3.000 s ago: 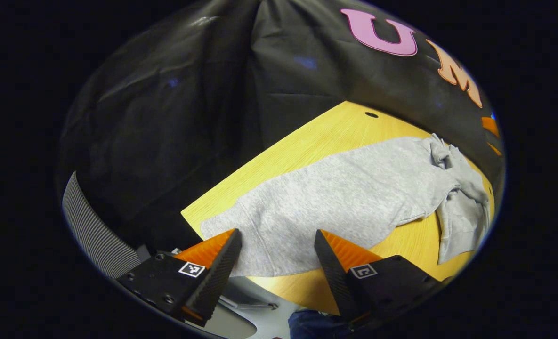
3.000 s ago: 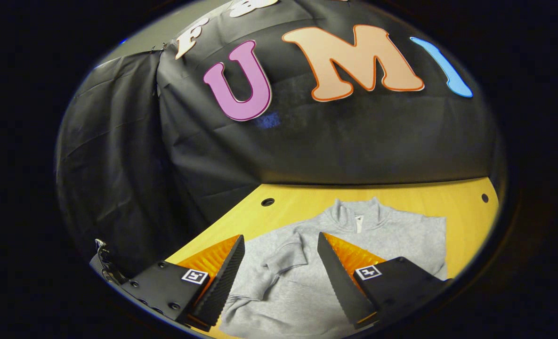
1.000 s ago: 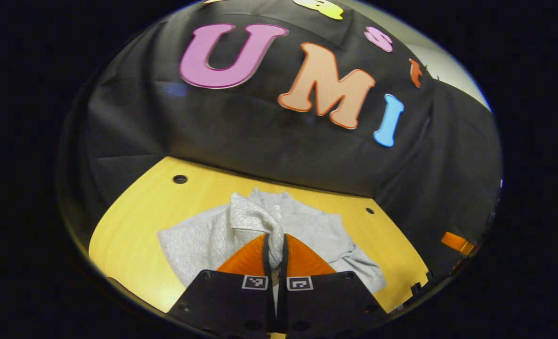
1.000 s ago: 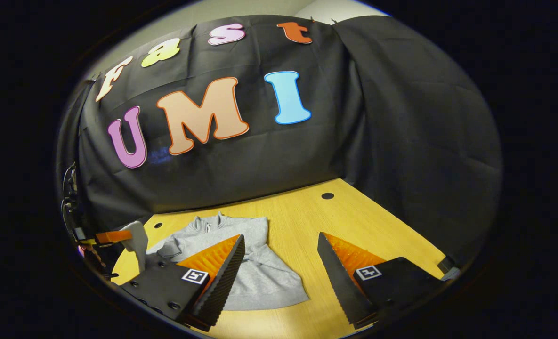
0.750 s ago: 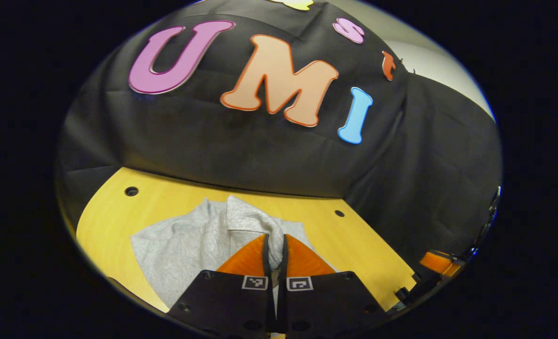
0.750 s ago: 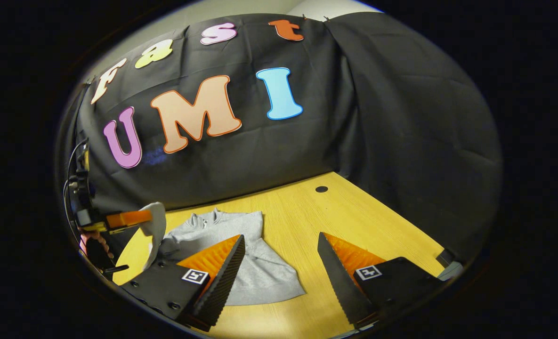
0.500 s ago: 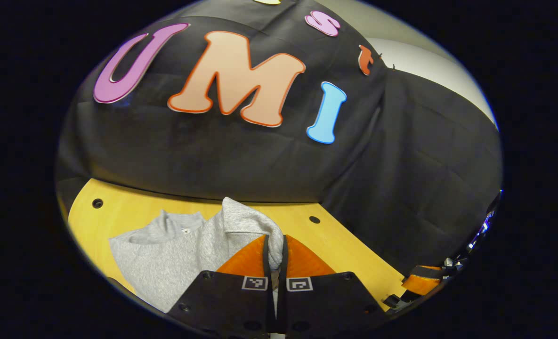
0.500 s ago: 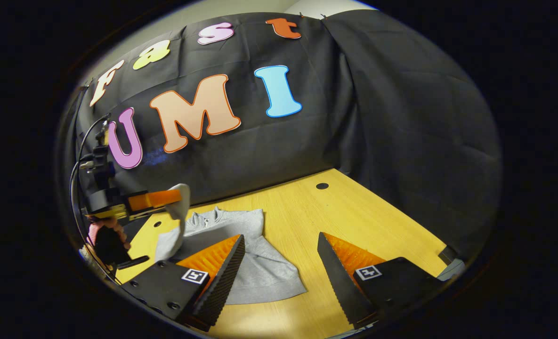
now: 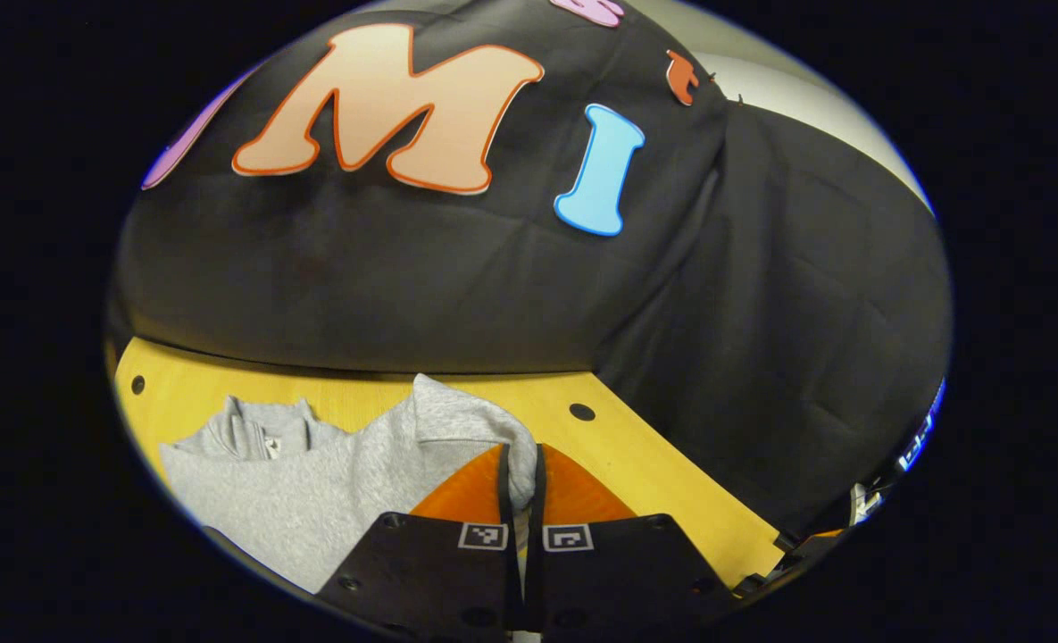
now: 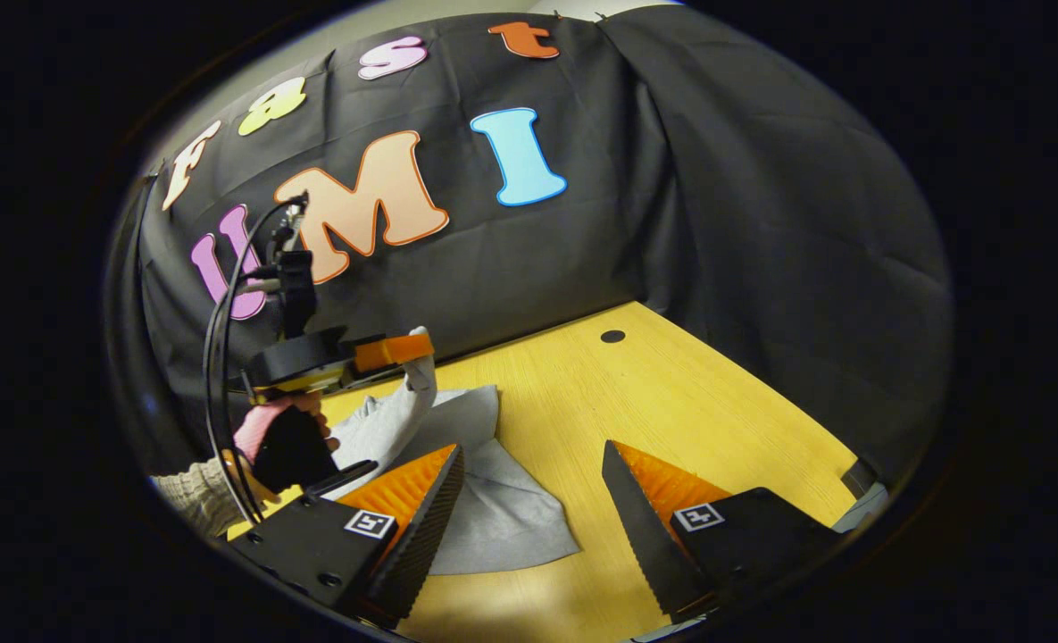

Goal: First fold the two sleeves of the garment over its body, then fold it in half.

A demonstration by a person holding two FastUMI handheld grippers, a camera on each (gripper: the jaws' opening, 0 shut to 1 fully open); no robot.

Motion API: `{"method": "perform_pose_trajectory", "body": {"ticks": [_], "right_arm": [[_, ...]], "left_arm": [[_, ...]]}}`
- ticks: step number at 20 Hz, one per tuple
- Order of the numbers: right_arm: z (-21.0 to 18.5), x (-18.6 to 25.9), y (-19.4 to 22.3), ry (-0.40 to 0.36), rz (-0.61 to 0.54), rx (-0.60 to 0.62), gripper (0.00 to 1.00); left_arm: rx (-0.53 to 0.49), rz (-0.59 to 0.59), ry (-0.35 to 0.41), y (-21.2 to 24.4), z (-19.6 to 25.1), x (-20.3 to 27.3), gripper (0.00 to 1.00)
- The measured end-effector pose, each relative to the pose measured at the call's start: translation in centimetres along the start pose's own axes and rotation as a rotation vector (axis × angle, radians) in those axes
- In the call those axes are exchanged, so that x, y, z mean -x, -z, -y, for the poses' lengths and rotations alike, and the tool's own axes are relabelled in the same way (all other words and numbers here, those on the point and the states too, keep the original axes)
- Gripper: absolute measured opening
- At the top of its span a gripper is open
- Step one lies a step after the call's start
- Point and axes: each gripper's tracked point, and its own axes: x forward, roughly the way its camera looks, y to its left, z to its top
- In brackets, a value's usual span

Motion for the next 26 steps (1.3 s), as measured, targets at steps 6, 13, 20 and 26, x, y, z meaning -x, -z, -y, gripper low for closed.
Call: {"method": "perform_pose_trajectory", "body": {"ticks": [6, 13, 20, 26], "right_arm": [[0.5, -1.5, 0.5, -0.006, -0.033, 0.011, 0.93], [-0.5, -2.7, 1.9, -0.038, -0.074, 0.037, 0.93], [-2.1, -4.2, 4.2, -0.094, -0.117, 0.091, 0.94], [-2.7, -5.4, 7.3, -0.14, -0.185, 0.169, 0.98]], "left_arm": [[-0.021, -0.095, -0.027, 5.4, -1.9, -3.5, 0.06], [-0.114, -0.068, -0.081, 4.9, -2.6, -1.6, 0.96], [-0.15, 0.042, -0.248, 2.5, -8.6, 9.8, 0.95], [-0.104, 0.068, -0.434, 3.6, -15.1, 21.1, 0.95]]}}
